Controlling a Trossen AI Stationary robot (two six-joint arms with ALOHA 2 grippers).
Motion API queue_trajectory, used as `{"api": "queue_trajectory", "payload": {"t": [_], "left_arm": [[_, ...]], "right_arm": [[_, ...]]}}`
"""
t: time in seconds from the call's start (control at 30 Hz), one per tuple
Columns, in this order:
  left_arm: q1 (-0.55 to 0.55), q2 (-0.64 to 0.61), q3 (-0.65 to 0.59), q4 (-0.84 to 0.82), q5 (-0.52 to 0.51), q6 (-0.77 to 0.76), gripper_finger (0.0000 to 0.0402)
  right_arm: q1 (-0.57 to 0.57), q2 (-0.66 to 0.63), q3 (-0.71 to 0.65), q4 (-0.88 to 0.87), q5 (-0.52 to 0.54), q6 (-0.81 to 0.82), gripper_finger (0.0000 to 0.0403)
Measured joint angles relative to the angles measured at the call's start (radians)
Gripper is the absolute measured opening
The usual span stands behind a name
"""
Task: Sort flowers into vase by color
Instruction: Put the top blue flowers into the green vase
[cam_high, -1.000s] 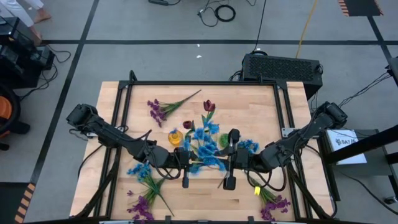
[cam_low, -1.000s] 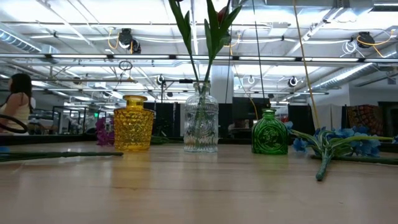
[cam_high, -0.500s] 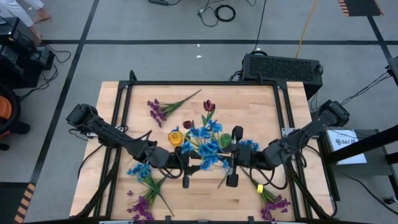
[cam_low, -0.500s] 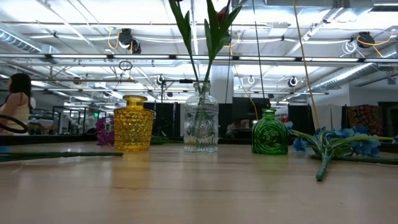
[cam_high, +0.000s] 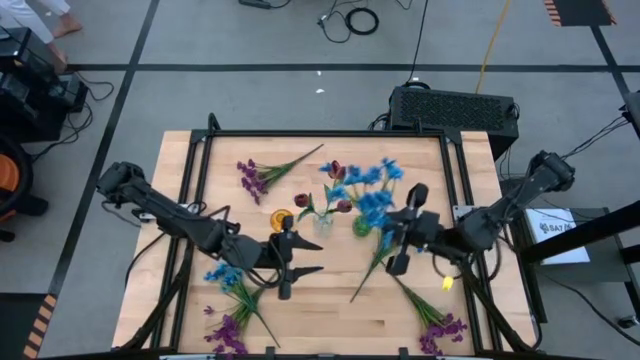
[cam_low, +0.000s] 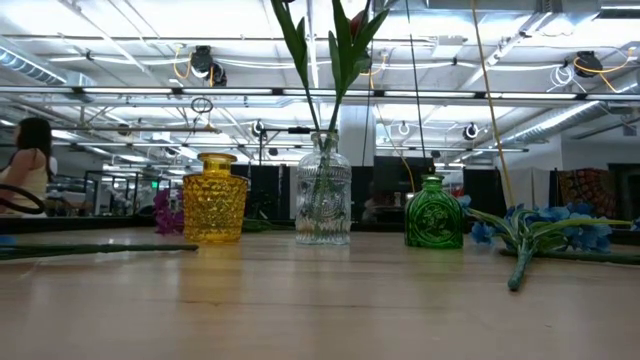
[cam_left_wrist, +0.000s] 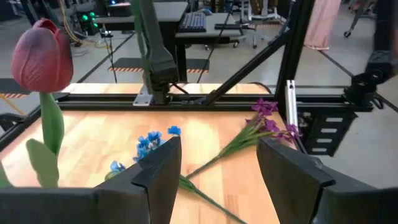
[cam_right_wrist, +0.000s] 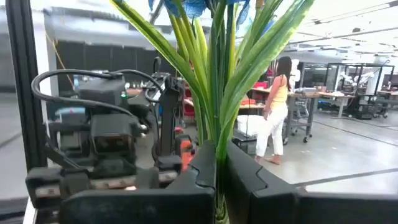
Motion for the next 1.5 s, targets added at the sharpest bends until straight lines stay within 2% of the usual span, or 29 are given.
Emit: {"api": "queue_trajectory", "payload": {"t": [0.2,0.37,0.67,0.83,1.1,1.5], "left_arm": [[-0.019,-0.048,0.000,-0.080,-0.002,-0.004,0.0216],[-0.019,-0.064,0.000,-0.109,-0.006,-0.004,0.0216],[-0.011,-0.064,0.000,-0.140,-0.044,-0.003,0.0216],[-0.010,-0.064,0.000,-0.148,-0.045,-0.003,0.0216],[-0.010,-0.064,0.000,-0.148,-0.045,-0.002,0.0216],[-0.010,-0.064,-0.001,-0.143,-0.045,-0.002,0.0216]], "right_arm": [[-0.056,-0.138,-0.175,0.049,-0.008,0.028,0.0000],[-0.140,-0.186,-0.277,0.046,-0.014,0.121,0.0000],[-0.270,-0.186,-0.355,0.040,-0.140,0.302,0.0000],[-0.297,-0.186,-0.401,0.041,-0.148,0.356,0.0000],[-0.341,-0.179,-0.414,-0.067,-0.204,0.423,0.0000],[-0.406,-0.057,-0.414,-0.003,-0.225,0.430,0.0003]]}}
